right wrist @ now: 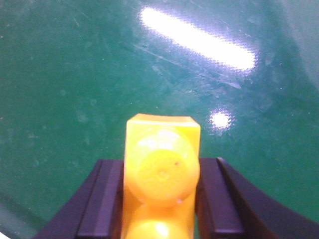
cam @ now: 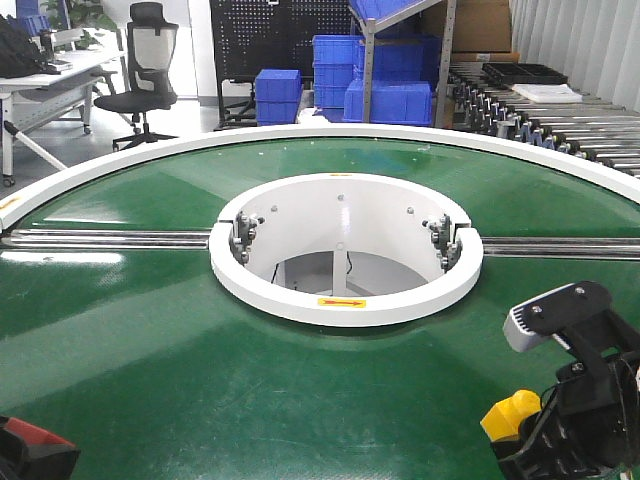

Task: Pick red and yellow blocks into blue bin
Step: 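Lift both held blocks and drive away from the conveyor table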

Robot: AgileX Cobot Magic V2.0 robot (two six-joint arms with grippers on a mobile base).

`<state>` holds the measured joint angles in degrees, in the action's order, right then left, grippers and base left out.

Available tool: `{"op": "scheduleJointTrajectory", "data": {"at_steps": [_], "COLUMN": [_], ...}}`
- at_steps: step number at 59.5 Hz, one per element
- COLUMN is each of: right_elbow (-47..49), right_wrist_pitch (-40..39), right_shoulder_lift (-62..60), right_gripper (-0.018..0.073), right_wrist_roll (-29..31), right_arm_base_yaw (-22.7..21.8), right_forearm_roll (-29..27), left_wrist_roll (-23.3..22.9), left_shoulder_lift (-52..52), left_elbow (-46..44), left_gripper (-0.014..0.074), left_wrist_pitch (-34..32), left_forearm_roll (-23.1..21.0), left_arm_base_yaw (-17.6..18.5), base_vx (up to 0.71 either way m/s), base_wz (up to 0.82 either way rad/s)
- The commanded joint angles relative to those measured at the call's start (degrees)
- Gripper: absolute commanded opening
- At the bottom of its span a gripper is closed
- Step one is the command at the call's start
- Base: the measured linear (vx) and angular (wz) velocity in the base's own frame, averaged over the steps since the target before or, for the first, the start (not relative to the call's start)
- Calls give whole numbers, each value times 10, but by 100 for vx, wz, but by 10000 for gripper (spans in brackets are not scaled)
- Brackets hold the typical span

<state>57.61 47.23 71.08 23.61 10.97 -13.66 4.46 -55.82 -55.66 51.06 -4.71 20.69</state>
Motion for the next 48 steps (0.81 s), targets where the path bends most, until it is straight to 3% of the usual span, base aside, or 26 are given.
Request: {"op": "scheduleJointTrajectory", "data": {"at_steps": [1, 48], "right_elbow": [15, 15], "right_wrist_pitch": [-26, -25], "right_shoulder_lift": [-14, -14], "right_gripper": [244, 244], "right_wrist_roll": [5, 5], "right_arm_base_yaw": [-2, -2], "right_forearm_roll": [-5, -5], "left_wrist_roll": [-1, -1], "left_shoulder_lift": [9, 9], "left_elbow": [-14, -14], "left_gripper": [234, 234], "left_wrist_pitch": [-38, -38], "left_forearm_roll": [-6, -6], "left_arm_base_yaw": [3, 3], "base_vx": [0, 0], "base_wz": [0, 0]}}
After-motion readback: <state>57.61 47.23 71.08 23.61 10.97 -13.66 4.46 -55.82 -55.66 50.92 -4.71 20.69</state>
